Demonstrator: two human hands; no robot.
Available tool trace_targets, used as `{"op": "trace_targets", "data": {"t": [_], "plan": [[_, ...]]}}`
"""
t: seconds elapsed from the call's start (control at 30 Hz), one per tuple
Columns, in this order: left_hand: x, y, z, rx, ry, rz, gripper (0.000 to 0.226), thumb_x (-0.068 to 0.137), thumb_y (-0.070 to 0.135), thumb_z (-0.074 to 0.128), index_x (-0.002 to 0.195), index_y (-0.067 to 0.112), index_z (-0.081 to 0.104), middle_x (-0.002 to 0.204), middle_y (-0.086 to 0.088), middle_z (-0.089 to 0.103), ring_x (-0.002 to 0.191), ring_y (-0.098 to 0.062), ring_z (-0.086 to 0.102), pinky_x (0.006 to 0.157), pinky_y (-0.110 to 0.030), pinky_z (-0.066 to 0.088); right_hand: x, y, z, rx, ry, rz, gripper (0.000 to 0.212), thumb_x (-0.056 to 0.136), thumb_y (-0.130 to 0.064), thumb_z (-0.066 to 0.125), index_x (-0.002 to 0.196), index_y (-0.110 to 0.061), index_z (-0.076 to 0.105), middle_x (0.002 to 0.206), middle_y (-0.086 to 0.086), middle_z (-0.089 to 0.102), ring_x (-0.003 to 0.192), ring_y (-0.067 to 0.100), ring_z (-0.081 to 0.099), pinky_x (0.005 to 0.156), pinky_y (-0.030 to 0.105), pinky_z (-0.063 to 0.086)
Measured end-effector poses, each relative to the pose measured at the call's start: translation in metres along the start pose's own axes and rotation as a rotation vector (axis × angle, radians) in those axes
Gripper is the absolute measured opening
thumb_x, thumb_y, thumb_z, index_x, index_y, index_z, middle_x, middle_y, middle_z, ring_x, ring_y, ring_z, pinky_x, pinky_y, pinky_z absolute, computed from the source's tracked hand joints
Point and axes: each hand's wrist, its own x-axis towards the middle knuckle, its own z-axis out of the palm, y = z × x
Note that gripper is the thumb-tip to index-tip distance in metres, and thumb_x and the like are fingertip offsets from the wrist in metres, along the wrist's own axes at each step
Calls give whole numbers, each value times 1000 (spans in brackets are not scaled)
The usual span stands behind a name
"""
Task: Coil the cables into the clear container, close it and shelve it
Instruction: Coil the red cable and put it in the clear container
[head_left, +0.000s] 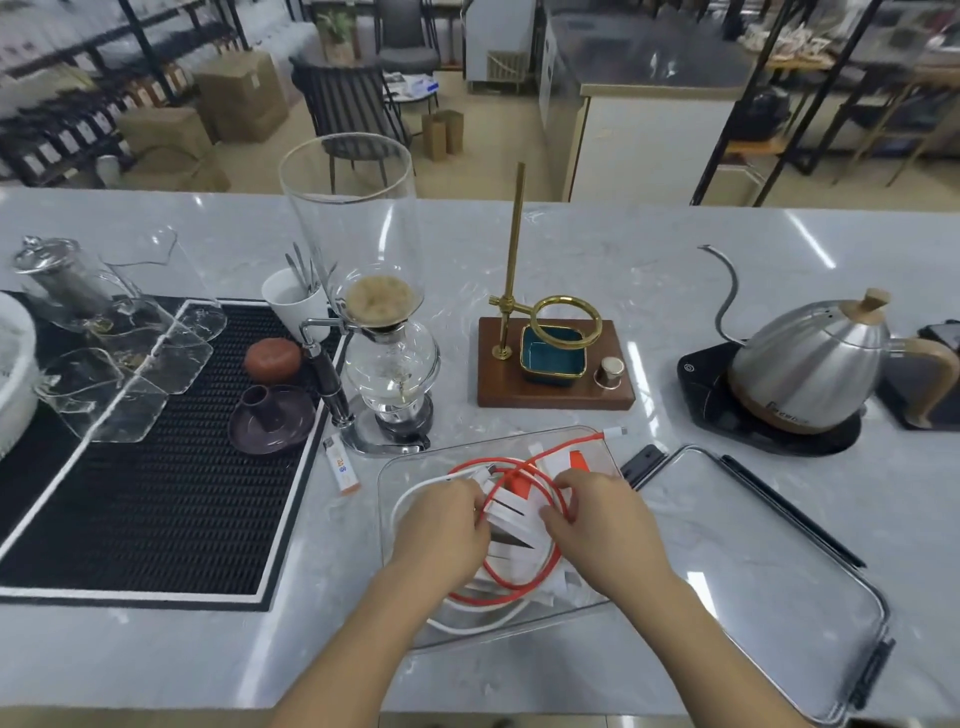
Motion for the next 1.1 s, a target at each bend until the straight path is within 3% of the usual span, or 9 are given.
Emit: {"op": "trace_targets", "data": {"t": [0.2, 0.37, 0.47, 0.53, 0.7, 0.87, 1.0, 1.1], "plan": [[-3, -2, -6, -64, 50, -3, 14, 78, 18, 54, 83, 23, 67, 67, 4, 69, 78, -18, 64, 72, -34, 53, -4, -1, 0, 7, 16, -2, 20, 86, -31, 54, 97, -22, 69, 74, -4, 68, 69, 19, 64, 64, 33, 56], [-12, -3, -17, -250, 96, -35, 9, 83, 20, 62, 86, 27, 68, 61, 12, 67, 62, -3, 61, 60, -22, 49, -8, -1, -4, 69, 67, 6, 20, 87, -25, 56, 99, -24, 72, 66, -9, 62, 65, 14, 61, 58, 28, 53], [-19, -1, -25, -337, 107, -26, 10, 85, 20, 63, 86, 28, 68, 62, 12, 68, 55, 1, 60, 52, -12, 41, -11, 0, -10, 108, 99, 9, 18, 84, -20, 57, 92, -22, 73, 58, -7, 61, 59, 13, 58, 55, 32, 53], [-23, -1, -30, -396, 113, -15, 10, 84, 19, 64, 85, 28, 69, 65, 9, 70, 56, -4, 62, 57, -20, 50, -14, 0, -15, 163, 129, 16, 16, 82, -15, 59, 88, -20, 73, 54, -5, 59, 55, 13, 57, 54, 33, 52], [-34, -3, -47, -612, 123, -17, 10, 81, 15, 69, 81, 25, 67, 66, 0, 68, 61, -20, 66, 65, -41, 60, -23, -1, -32, 328, 185, 49, 16, 84, -13, 65, 94, -21, 75, 55, -8, 63, 56, 8, 59, 53, 16, 45], [-50, 5, -71, -838, 128, 28, 12, 86, -1, 66, 89, 10, 67, 71, -8, 67, 62, -16, 66, 59, -31, 59, -28, -1, -38, 446, 214, 76, 16, 85, -12, 67, 93, -24, 74, 57, -5, 65, 58, 10, 61, 55, 21, 51], [-62, 1, -84, -883, 179, 90, 18, 85, -6, 65, 85, 11, 65, 71, -7, 66, 68, -31, 66, 60, -34, 59, -34, -5, -48, 625, 240, 58, 18, 87, -10, 67, 91, -26, 75, 61, 3, 65, 59, 22, 62, 60, 40, 56], [-70, 0, -92, -881, 181, 127, 28, 84, -9, 64, 78, 18, 64, 69, -5, 65, 71, -35, 66, 62, -36, 59, -40, -16, -62, 751, 243, -16, 23, 89, -6, 66, 89, -27, 74, 65, 4, 68, 61, 27, 63, 60, 37, 56]]}}
